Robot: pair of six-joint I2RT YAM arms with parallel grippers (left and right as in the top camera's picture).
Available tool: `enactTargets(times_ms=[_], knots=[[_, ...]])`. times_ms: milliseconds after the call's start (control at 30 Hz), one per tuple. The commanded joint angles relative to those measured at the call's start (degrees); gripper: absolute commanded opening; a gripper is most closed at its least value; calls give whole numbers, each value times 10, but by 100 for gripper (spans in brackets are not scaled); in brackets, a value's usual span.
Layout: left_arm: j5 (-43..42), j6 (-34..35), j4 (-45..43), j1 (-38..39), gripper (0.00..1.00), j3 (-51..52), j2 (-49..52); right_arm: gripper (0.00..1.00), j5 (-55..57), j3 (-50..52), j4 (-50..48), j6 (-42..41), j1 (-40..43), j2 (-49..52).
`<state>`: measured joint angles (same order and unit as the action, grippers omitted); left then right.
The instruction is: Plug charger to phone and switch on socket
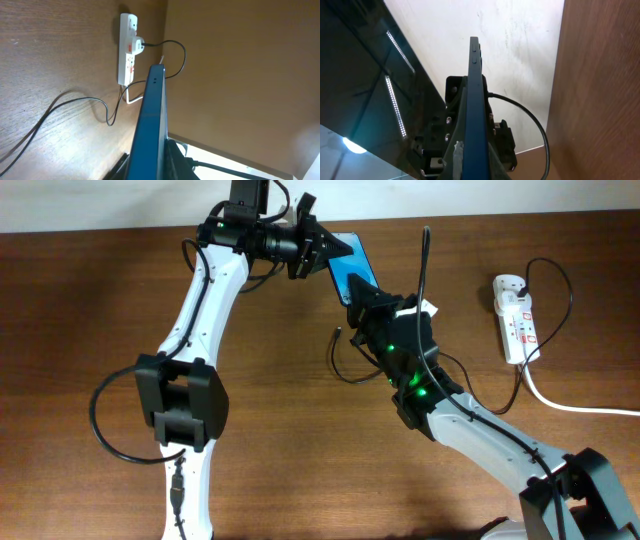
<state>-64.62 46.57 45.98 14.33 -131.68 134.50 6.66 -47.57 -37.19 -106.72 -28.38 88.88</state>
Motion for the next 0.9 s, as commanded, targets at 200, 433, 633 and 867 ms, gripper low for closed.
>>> enactTargets(times_ms=[200,433,633,867], knots=[[10,-35,0,3,0,-6,-5,58,-14,-14,13,42,-8,0],[2,-58,47,-41,0,-6,-5,98,-10,-14,70,159,26,0],[-18,-195,158,-89,0,-6,-5,98,-19,-14,226,366,64,0],[-39,-361,304,-157,0,-6,-5,98,-335,-23,317,604,118,0]])
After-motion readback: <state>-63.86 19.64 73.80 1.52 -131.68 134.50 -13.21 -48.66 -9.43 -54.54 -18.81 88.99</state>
